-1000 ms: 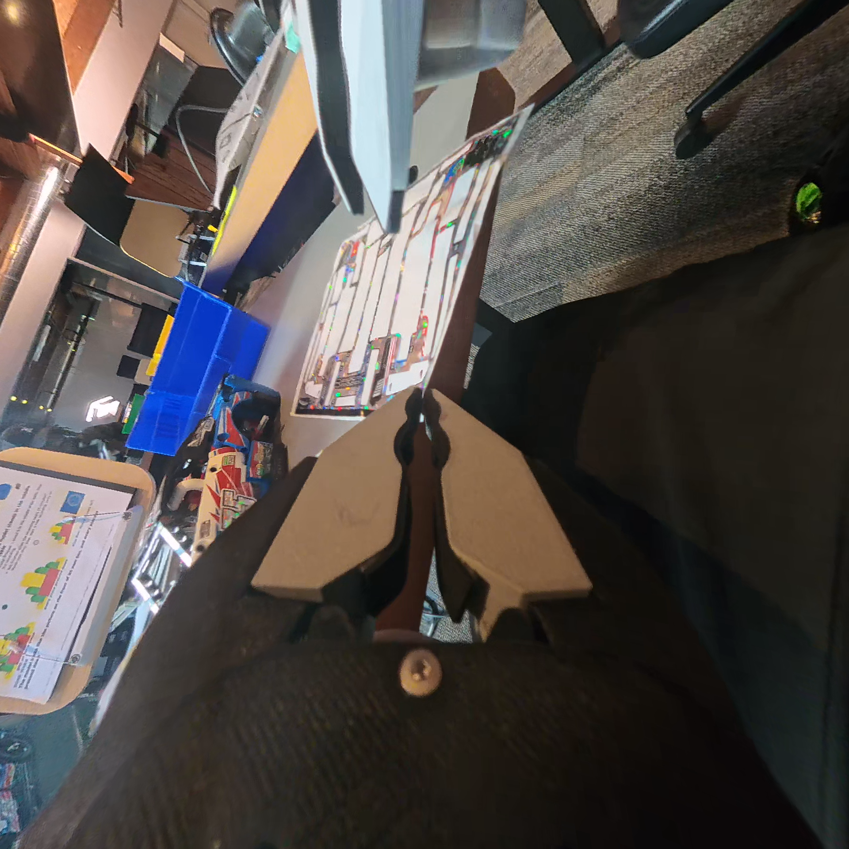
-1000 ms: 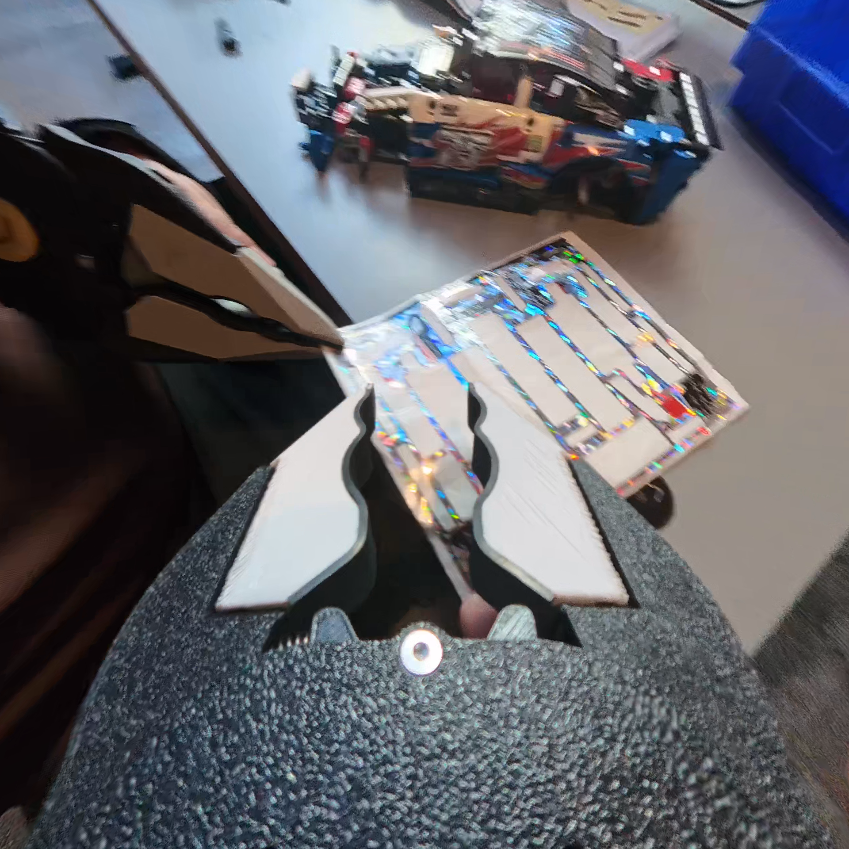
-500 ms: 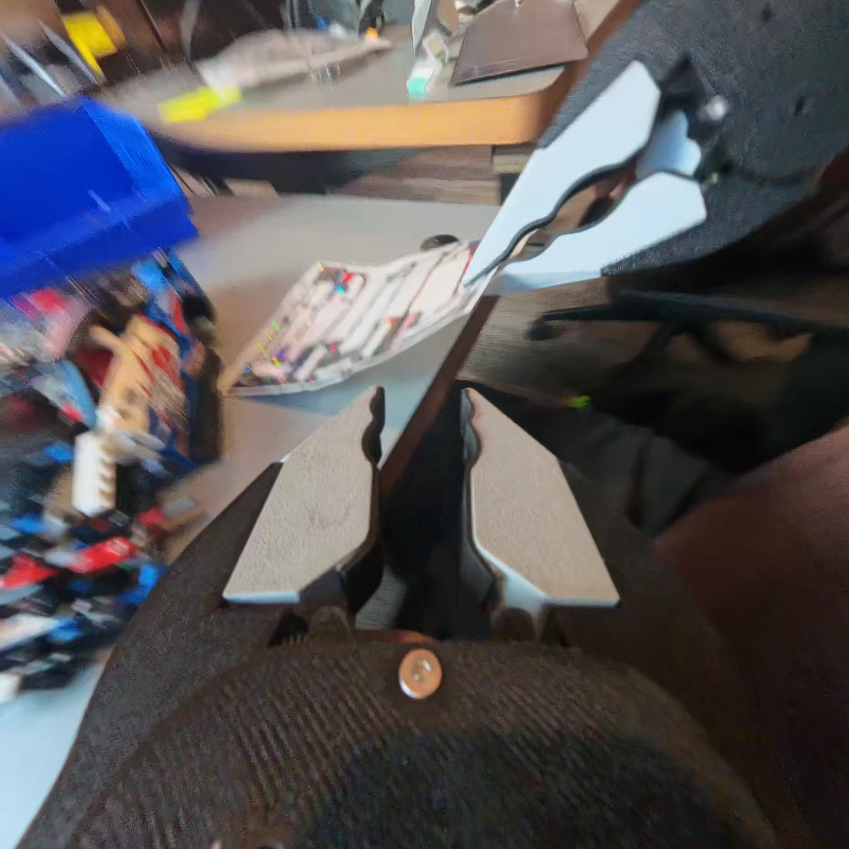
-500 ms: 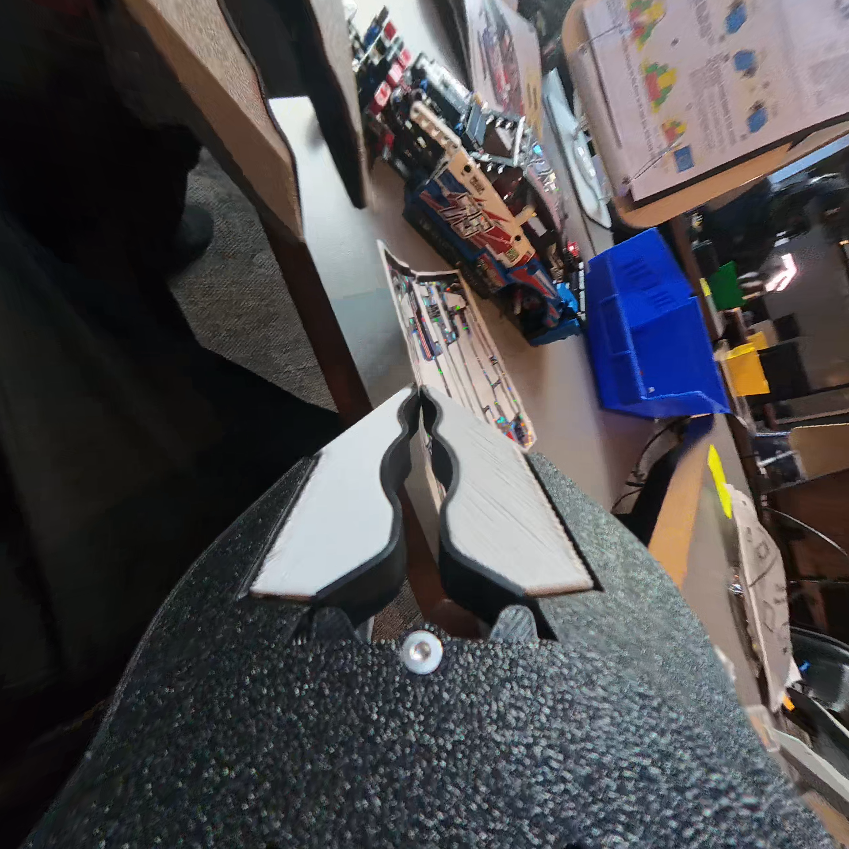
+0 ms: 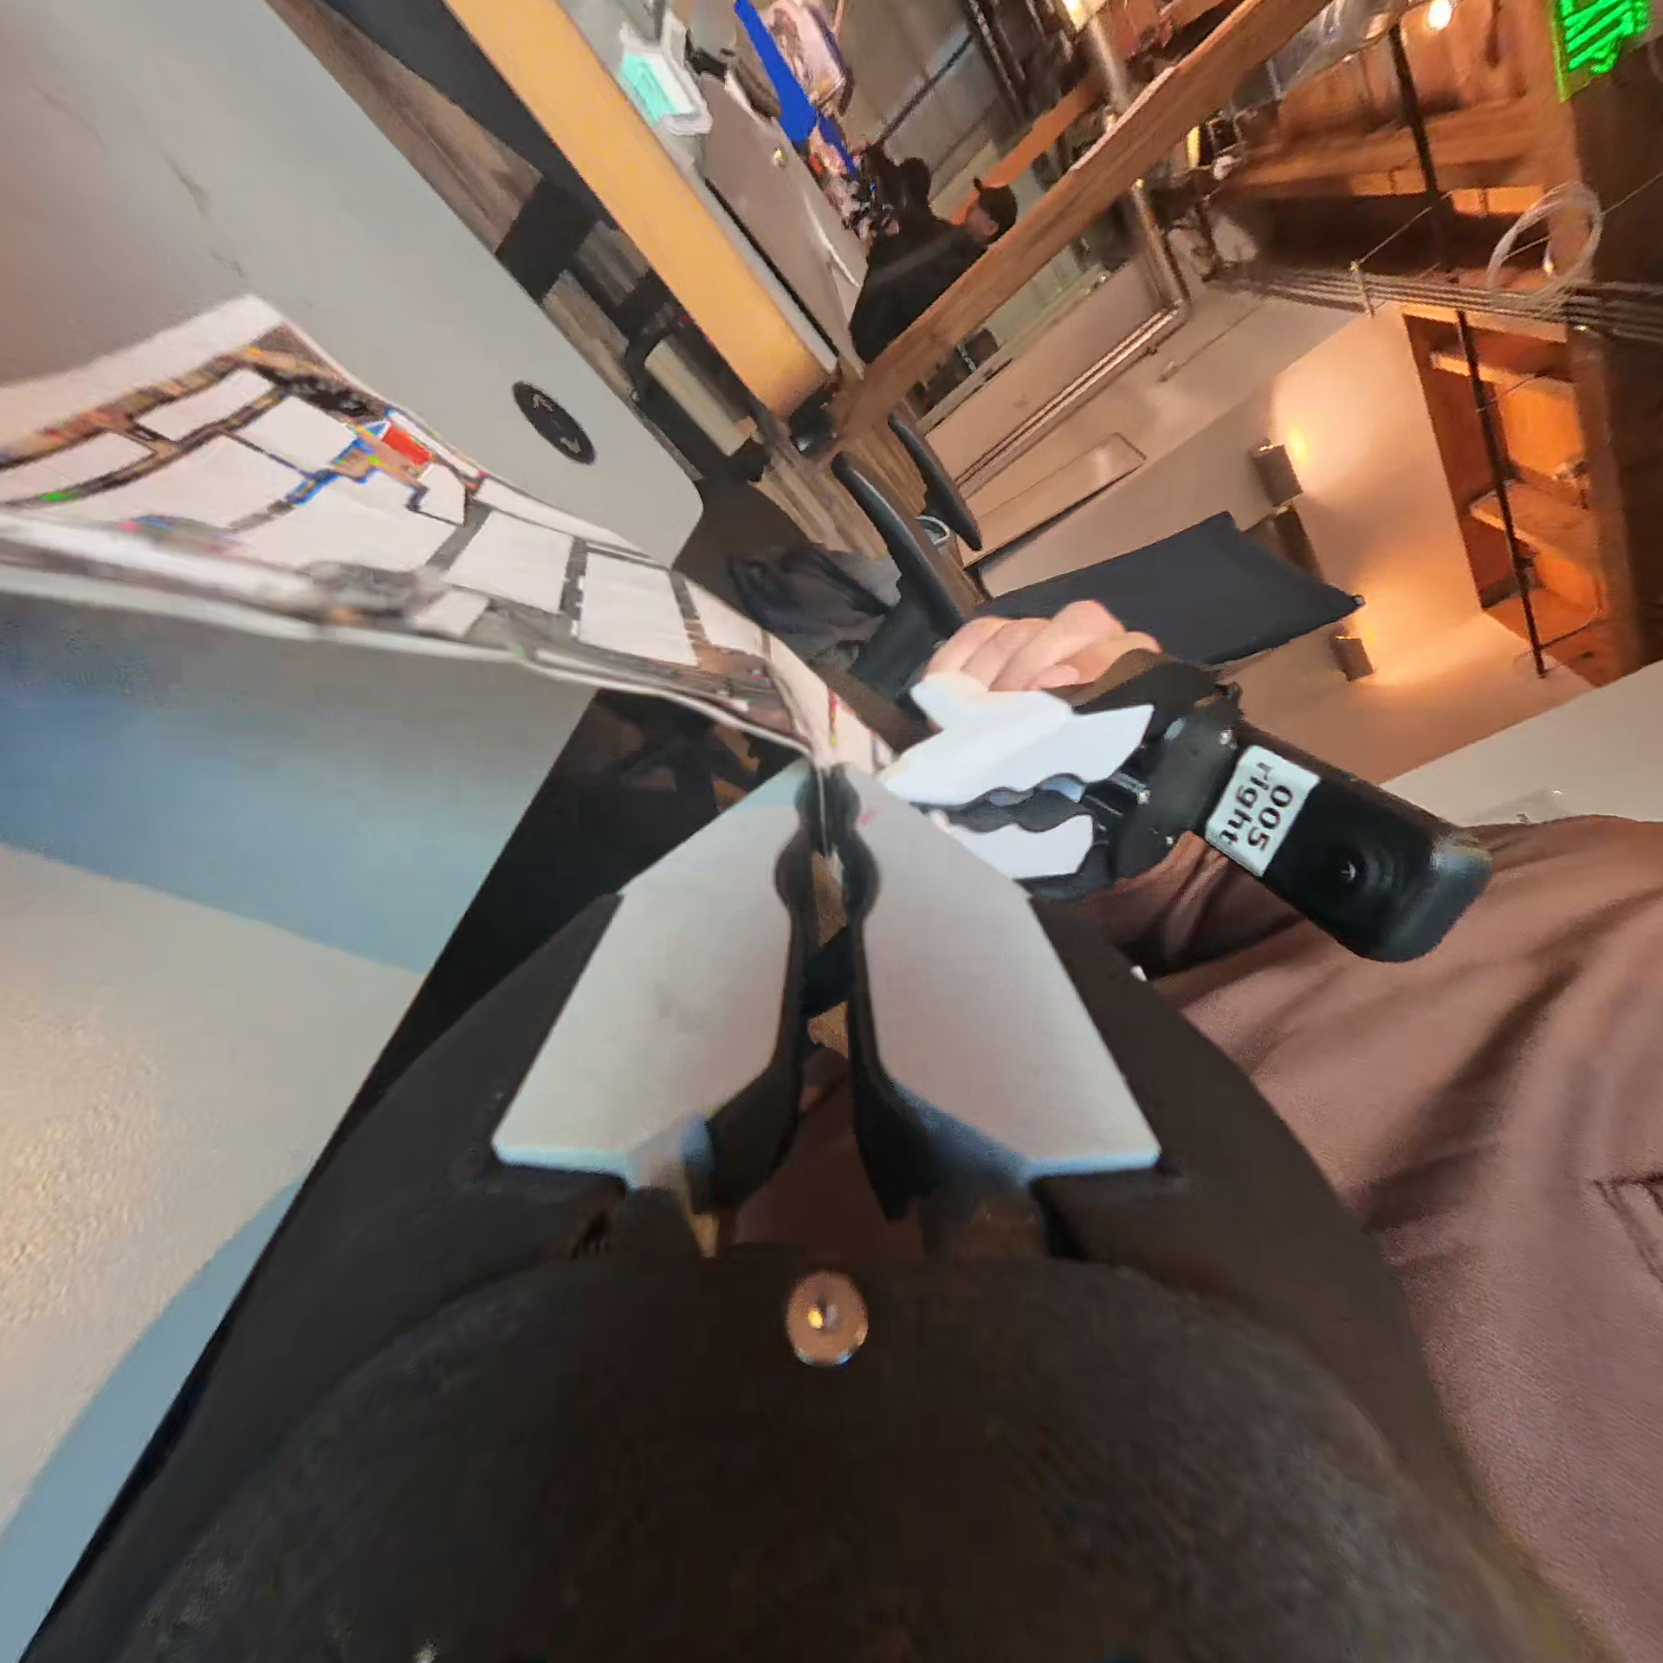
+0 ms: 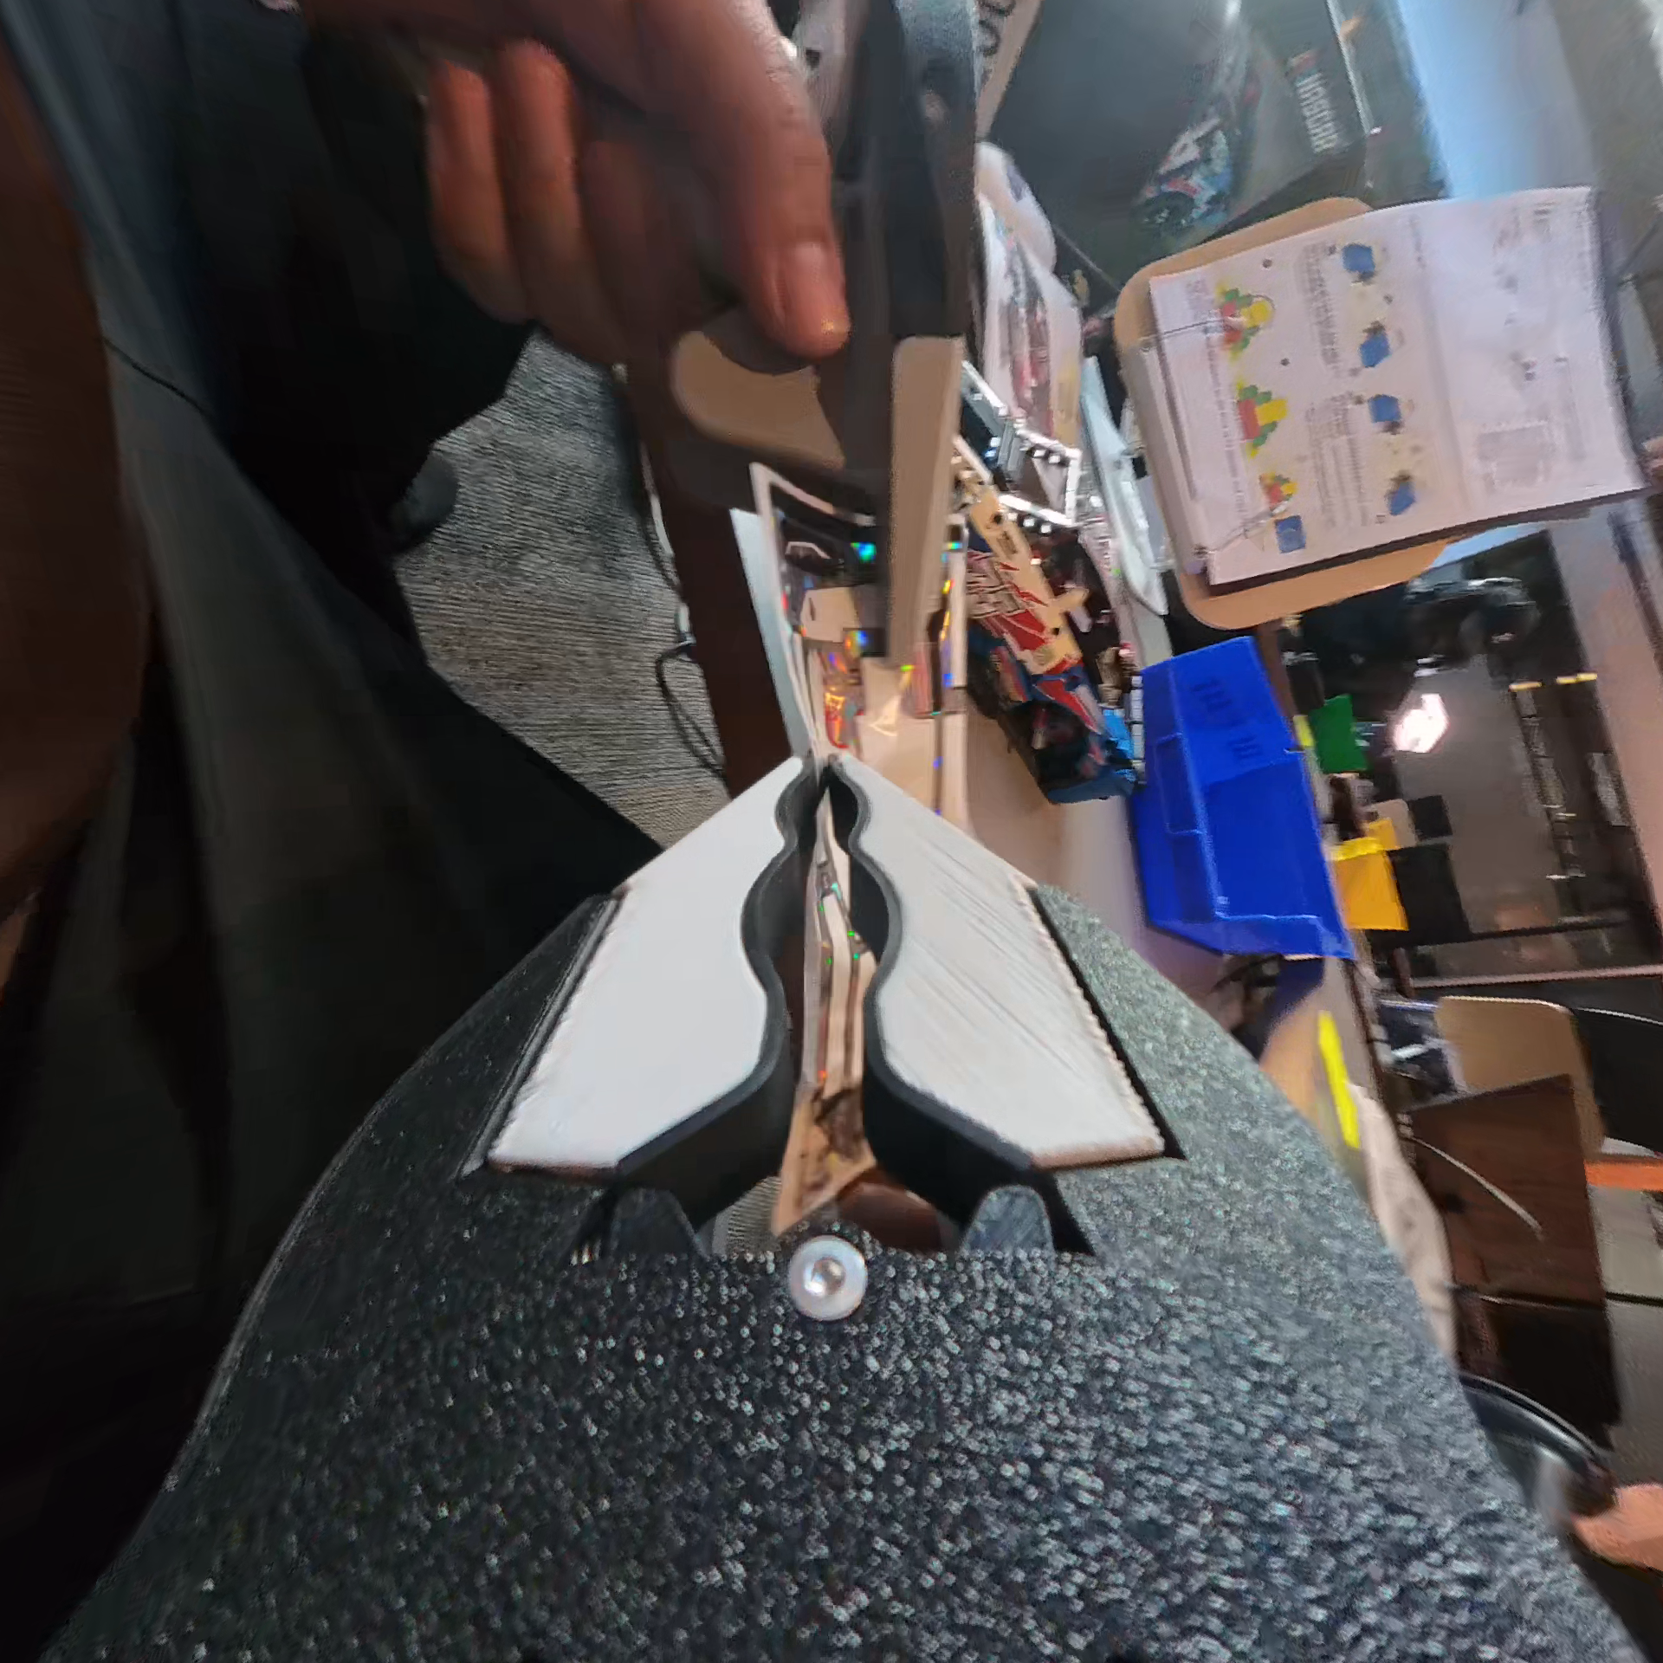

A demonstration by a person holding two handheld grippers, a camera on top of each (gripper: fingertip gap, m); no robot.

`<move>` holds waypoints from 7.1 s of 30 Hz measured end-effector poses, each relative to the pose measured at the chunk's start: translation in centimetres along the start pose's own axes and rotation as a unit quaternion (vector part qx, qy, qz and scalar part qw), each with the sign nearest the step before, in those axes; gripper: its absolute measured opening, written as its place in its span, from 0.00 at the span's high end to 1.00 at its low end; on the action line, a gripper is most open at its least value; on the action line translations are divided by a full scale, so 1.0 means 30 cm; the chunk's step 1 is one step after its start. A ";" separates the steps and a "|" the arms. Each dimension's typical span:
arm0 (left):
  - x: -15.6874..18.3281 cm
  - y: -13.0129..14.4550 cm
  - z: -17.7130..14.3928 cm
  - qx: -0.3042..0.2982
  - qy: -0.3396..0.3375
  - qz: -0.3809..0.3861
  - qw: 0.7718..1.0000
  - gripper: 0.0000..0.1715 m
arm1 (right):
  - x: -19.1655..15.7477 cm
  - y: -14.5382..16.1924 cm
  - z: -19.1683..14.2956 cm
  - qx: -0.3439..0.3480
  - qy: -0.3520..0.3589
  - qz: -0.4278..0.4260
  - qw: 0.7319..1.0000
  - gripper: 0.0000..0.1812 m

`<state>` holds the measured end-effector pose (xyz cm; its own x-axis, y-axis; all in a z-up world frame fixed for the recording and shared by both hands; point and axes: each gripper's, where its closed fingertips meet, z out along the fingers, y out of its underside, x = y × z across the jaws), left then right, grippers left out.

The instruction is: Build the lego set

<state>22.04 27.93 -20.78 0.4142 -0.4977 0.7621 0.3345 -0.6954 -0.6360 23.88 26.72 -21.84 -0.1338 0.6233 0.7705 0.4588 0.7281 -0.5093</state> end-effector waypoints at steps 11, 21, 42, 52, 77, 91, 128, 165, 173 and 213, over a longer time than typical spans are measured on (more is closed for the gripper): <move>0.049 0.048 -0.073 -0.301 -0.044 0.224 0.926 1.00 | 0.088 -0.158 -0.068 0.114 -0.258 0.202 0.938 0.76; 0.038 0.044 -0.124 -0.460 -0.096 0.393 0.790 1.00 | 0.230 -0.243 0.019 0.125 -0.284 0.200 0.929 0.64; 0.158 0.021 -0.129 -0.238 -0.009 0.296 0.925 1.00 | 0.158 -0.173 0.015 0.133 -0.367 0.383 0.837 0.95; 0.135 0.054 -0.111 -0.237 0.022 0.242 0.941 1.00 | 0.145 -0.257 -0.053 0.162 -0.288 0.266 0.906 0.78; 0.189 0.102 -0.118 -0.235 0.103 0.217 0.942 1.00 | 0.011 -0.230 -0.022 0.152 -0.349 0.235 0.894 0.83; 0.194 0.121 -0.115 -0.237 0.080 0.301 0.920 1.00 | 0.011 -0.213 -0.025 0.155 -0.367 0.271 0.876 0.85; 0.084 0.096 -0.107 -0.345 -0.175 0.594 0.706 0.84 | -0.039 -0.170 -0.005 0.088 -0.484 0.396 0.775 1.00; 0.077 0.066 -0.130 -0.224 -0.131 0.494 0.830 0.86 | -0.040 -0.143 0.021 0.091 -0.542 0.547 0.632 1.00; 0.090 0.083 -0.156 -0.269 -0.138 0.515 0.802 0.85 | -0.040 -0.152 0.020 0.091 -0.550 0.556 0.616 1.00; 0.052 0.211 -0.129 -0.290 -0.042 0.389 0.873 0.98 | -0.131 -0.135 0.021 0.050 -0.550 0.471 0.688 0.99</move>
<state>21.53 20.75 -23.14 0.3935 -0.9140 0.0993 -0.5510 -0.3209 -0.7703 21.99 21.51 -23.05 -0.4283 0.6311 -0.6467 0.7409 -0.1645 -0.6511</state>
